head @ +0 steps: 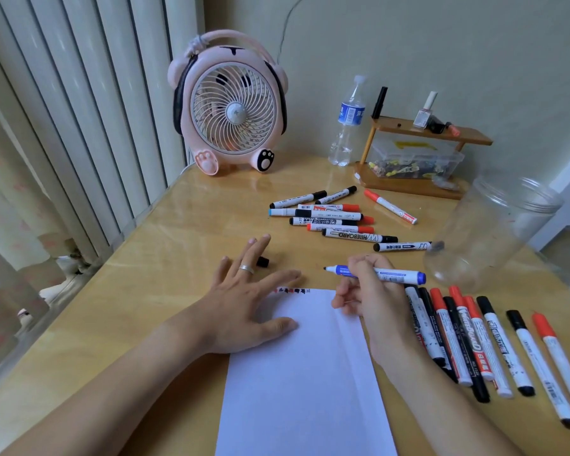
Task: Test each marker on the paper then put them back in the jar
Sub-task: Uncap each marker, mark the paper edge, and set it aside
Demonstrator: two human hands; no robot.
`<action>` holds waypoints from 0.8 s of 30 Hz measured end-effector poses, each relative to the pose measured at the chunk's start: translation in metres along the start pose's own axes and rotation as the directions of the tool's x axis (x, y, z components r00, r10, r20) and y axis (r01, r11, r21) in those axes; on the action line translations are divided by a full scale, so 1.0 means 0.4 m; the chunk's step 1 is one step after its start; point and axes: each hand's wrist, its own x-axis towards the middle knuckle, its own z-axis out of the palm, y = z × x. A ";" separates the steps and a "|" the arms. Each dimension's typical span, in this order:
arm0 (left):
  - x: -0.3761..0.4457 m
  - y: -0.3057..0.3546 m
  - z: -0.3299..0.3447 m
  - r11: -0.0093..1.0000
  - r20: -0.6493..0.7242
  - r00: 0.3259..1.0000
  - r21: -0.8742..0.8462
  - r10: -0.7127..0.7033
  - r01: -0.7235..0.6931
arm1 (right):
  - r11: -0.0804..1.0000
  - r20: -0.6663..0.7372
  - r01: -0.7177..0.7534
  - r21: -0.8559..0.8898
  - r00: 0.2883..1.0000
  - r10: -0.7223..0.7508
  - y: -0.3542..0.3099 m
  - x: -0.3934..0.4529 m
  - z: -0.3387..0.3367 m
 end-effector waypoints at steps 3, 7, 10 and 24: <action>-0.003 0.008 0.003 0.998 -0.026 0.999 -0.042 0.043 -0.044 | 0.999 0.058 0.007 -0.034 0.998 -0.005 -0.002 -0.004 0.001; -0.002 0.017 0.006 0.999 0.040 0.999 0.047 0.013 -0.015 | 0.993 0.136 0.019 -0.121 0.991 -0.002 0.005 -0.002 -0.001; -0.003 0.011 0.003 0.997 0.074 0.997 0.074 0.010 -0.016 | 0.977 0.175 0.029 -0.213 0.985 0.009 0.008 0.001 -0.003; -0.001 0.018 -0.003 0.996 0.109 0.994 0.090 0.000 -0.010 | 0.969 0.125 0.011 -0.248 0.992 0.021 0.019 0.012 0.002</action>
